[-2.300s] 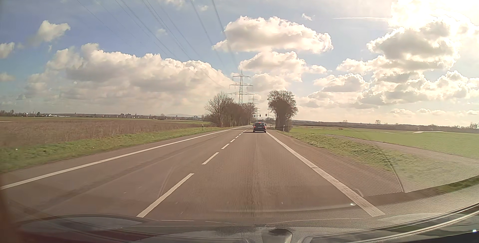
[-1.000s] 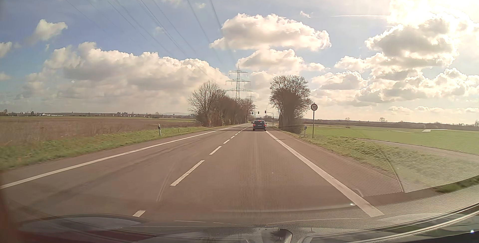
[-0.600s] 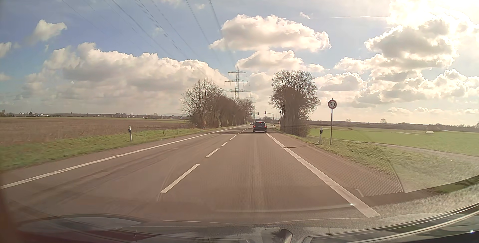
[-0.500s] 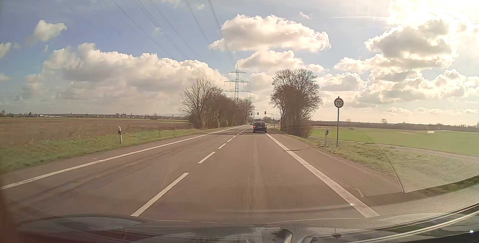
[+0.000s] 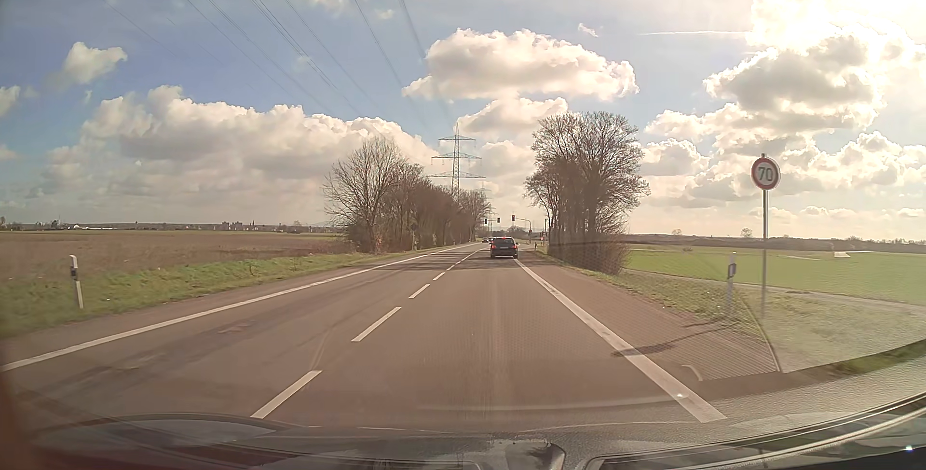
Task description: Follow the waypoints while adhering to traffic rules and regulations
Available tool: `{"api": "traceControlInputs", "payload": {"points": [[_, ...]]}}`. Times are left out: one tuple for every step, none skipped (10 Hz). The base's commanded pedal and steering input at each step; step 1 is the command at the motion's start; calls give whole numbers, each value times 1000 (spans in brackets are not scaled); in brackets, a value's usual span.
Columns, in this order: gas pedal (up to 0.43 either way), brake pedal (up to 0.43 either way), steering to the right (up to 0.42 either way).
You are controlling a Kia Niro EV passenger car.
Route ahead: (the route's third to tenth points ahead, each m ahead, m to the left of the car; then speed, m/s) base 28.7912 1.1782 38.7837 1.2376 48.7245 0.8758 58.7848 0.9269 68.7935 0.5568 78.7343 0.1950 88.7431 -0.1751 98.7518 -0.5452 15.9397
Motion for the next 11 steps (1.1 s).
{"api": "traceControlInputs", "payload": {"points": [[110,0,0],[98,0,0],[98,0,0],[98,0,0],[87,0,0],[59,0,0],[39,0,1],[20,0,0],[8,0,0],[0,0,0],[0,0,0]]}}
